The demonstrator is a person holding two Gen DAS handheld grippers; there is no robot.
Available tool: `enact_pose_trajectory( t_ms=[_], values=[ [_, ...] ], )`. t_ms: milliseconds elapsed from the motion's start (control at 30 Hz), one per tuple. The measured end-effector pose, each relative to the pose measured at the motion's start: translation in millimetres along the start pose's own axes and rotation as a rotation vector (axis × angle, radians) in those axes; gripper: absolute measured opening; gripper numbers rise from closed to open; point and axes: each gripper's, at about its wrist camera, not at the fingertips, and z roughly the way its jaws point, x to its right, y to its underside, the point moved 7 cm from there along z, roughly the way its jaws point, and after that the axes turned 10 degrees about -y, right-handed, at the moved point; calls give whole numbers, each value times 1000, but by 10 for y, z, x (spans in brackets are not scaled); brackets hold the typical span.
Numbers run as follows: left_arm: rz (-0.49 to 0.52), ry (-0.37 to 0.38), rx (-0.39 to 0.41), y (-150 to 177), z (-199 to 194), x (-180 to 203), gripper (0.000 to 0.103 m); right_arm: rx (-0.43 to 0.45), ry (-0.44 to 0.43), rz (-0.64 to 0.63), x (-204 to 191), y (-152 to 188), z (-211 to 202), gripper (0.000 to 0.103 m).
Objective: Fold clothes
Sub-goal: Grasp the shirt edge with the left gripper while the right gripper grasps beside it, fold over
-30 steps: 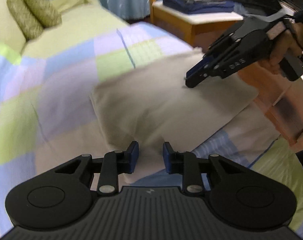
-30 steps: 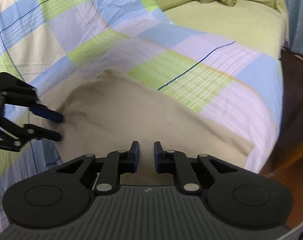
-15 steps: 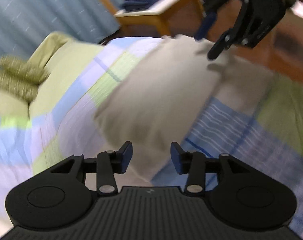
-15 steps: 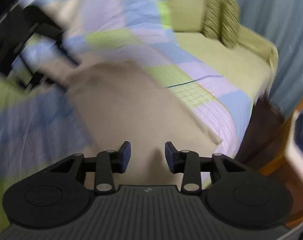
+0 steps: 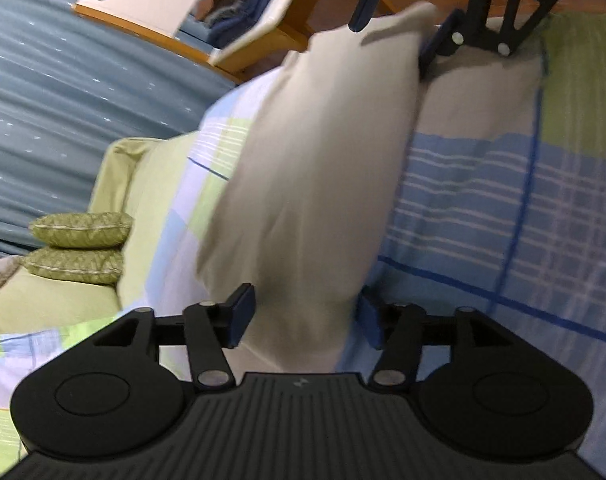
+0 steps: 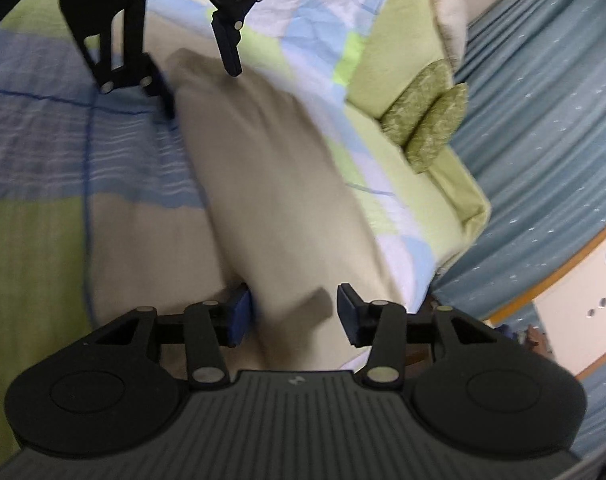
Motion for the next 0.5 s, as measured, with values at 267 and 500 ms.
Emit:
enact_pose_trajectory(
  t_ms=[267, 500],
  values=[
    [21, -55, 57, -33, 28, 21, 65, 45, 67, -56, -19, 25, 63, 43],
    [26, 89, 28, -84, 47, 32, 20, 16, -70, -49, 124, -3, 118, 13]
  ],
)
